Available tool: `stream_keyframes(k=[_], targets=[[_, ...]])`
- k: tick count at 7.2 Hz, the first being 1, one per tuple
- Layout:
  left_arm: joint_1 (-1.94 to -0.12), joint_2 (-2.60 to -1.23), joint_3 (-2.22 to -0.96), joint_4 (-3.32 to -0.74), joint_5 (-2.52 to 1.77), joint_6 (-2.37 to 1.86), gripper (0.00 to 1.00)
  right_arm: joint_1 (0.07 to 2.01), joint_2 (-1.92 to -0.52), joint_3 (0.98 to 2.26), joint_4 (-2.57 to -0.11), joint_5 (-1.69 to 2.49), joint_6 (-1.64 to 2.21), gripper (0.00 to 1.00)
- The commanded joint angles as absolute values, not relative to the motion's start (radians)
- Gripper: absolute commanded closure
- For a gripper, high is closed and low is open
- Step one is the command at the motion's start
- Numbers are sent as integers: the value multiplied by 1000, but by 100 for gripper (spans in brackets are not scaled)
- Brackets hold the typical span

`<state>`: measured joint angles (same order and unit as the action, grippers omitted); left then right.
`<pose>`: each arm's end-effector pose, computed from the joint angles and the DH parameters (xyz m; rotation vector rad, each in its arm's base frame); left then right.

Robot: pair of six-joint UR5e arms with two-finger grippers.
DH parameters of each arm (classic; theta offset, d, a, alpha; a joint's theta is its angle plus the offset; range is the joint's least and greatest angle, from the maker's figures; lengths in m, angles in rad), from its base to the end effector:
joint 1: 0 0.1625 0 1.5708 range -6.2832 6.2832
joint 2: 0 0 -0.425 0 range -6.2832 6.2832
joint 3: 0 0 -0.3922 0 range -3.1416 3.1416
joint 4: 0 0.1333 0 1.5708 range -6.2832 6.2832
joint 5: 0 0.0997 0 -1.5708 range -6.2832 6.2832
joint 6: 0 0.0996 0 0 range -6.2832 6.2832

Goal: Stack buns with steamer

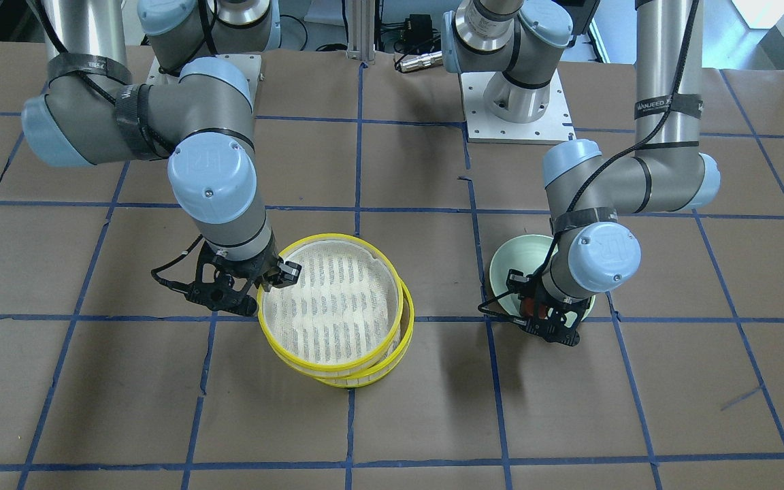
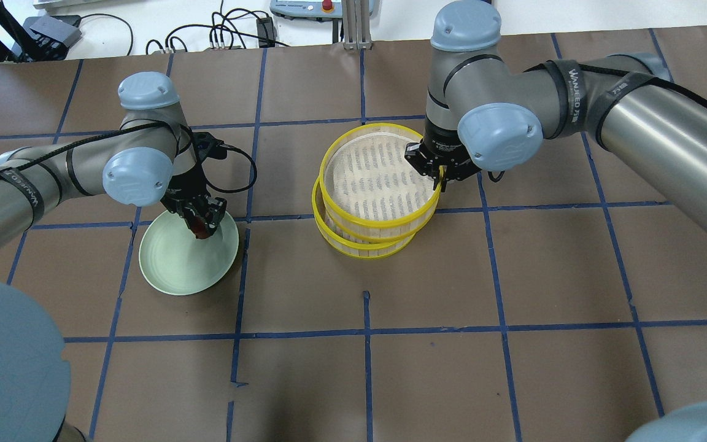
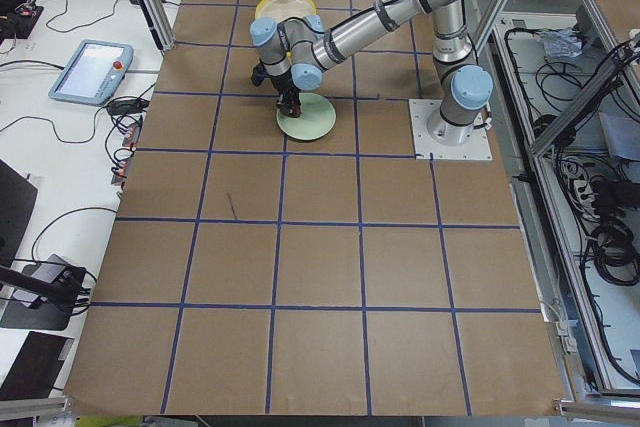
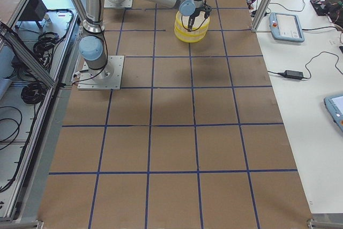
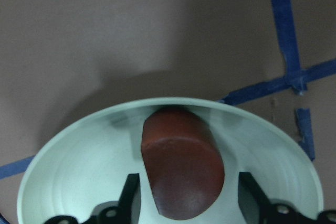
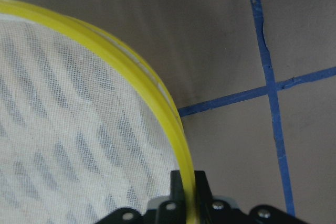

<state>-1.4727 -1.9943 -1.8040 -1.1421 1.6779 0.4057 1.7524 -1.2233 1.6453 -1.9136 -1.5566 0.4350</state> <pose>-0.0672 -0.5693 0.1915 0.4892 3.0324 0.3816 0.2398 -0.5599 0.2943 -0.3962 -3.1034 -0.1248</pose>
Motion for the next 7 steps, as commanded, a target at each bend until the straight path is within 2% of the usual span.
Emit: stream_keyframes(k=[1,4,7], targets=[[-1476,-1962,-1769,-1155,1654,370,92,1753,-1221,1647,-1948,-1520,460,92],[-1500,-1869,-1652,-1343,1518,192,92,1767,-1207,1651,-1950,-1520,459,90],[-1624,-1850,-1609,-1359,1461,-57,93,1770,-1200,1654,-1942,-1522,462,84]])
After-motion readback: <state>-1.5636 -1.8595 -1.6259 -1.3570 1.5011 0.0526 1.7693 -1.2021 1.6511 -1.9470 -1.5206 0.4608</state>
